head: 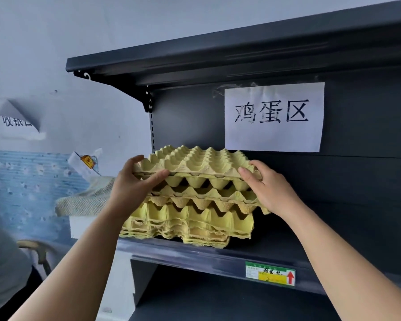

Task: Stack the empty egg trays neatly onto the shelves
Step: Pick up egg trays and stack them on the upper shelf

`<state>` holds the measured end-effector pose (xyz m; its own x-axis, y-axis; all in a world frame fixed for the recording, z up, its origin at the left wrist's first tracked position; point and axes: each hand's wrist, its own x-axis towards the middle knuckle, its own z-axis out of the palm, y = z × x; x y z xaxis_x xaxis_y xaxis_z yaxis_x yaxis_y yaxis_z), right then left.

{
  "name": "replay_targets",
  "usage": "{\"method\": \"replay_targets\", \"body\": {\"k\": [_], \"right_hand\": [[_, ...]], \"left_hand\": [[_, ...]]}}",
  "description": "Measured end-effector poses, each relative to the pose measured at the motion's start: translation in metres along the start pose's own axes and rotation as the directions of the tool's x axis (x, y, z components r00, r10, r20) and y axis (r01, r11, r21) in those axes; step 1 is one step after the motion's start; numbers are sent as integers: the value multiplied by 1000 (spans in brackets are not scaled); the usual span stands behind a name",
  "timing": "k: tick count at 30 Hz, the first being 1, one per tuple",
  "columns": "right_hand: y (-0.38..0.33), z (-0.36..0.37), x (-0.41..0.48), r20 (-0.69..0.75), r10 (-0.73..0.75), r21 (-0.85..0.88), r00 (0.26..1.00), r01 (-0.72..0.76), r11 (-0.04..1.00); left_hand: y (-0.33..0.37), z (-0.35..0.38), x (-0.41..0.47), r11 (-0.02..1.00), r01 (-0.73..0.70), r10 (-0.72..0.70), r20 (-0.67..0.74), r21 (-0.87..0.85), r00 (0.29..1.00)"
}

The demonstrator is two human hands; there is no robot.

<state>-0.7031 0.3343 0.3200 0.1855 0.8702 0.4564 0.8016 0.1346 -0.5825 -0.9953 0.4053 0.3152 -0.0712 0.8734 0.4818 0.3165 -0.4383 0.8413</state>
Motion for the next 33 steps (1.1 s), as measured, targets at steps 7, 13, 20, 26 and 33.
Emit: {"method": "replay_targets", "body": {"k": [7,13,20,26,33], "right_hand": [[-14,-4,-11,-106,1,-75,994,-9,997],[-25,-14,-41,-188,-147,-185,971,112,976],[10,-46,-121,-266,-143,-270,953,69,960],[88,-101,-218,-325,19,-326,946,-131,936],[197,-187,-329,-323,227,-424,919,-355,833]], "left_hand": [[1,5,-6,932,-157,199,-98,326,975],[17,22,-37,739,-471,572,-80,482,816],[32,87,-113,665,-657,664,123,355,738],[54,183,-205,684,-715,661,293,143,691],[94,315,-338,729,-684,601,497,-18,626]]}}
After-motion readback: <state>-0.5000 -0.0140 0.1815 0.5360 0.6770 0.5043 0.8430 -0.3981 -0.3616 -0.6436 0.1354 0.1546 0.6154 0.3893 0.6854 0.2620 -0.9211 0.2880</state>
